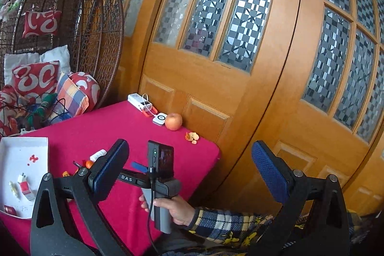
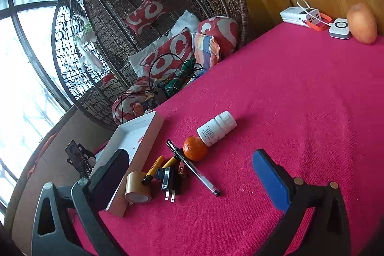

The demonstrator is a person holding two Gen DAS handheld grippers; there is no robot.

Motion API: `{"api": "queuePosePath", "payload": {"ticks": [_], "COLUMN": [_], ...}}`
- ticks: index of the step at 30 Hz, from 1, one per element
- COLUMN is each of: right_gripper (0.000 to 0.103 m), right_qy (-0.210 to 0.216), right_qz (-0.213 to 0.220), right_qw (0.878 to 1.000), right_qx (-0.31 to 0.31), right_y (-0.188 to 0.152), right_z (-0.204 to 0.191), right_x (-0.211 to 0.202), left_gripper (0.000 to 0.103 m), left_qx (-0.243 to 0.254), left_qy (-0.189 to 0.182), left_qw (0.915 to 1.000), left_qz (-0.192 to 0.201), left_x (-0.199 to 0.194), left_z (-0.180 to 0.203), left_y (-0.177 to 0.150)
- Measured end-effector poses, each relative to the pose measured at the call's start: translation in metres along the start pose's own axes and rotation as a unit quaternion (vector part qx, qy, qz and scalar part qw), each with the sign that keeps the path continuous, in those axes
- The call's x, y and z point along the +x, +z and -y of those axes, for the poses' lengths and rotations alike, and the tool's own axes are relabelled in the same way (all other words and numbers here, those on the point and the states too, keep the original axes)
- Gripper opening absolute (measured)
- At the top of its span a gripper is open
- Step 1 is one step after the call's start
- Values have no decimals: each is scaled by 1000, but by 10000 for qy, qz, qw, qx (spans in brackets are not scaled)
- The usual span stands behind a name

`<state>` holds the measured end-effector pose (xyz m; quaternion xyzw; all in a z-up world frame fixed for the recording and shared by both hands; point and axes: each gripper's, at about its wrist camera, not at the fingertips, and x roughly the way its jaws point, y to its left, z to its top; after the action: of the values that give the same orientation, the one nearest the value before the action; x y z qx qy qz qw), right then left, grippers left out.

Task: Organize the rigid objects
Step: 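Withdraw both tools from the tray toward the remaining items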

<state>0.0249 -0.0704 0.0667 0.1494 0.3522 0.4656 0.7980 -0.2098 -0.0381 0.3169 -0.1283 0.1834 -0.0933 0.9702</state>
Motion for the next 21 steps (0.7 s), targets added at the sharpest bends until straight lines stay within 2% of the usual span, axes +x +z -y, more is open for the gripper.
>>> {"api": "queuePosePath", "payload": {"ticks": [3, 7, 10, 12, 16, 18, 21], "right_gripper": [103, 103, 103, 103, 103, 103, 103], "right_qy": [-88, -155, -207, -309, -445, -506, -564], "right_qz": [28, -57, -13, 12, 20, -20, -71], "right_qw": [10000, 9998, 9997, 9993, 9985, 9980, 9976], "right_qx": [-14, 119, 164, 188, 333, 370, 405], "right_y": [-3, -6, -6, -6, -9, -11, -16], "right_z": [7, 19, 27, 33, 50, 56, 63], "right_x": [-4, -6, -9, -11, -9, -4, 3], "left_gripper": [103, 103, 103, 103, 103, 103, 103], "left_qx": [-27, -391, -554, -651, -838, -1028, -1133], "left_qy": [136, 87, 151, 560, 1570, 1822, 2153], "left_qw": [9999, 9988, 9983, 9962, 9826, 9772, 9695], "left_qz": [-27, -265, -134, 161, 524, 361, -299], "left_x": [10, 24, 17, 8, 3, 11, 35], "left_z": [-6, -23, -45, -75, -167, -210, -245], "left_y": [0, -5, -8, -9, -33, -59, -103]}}
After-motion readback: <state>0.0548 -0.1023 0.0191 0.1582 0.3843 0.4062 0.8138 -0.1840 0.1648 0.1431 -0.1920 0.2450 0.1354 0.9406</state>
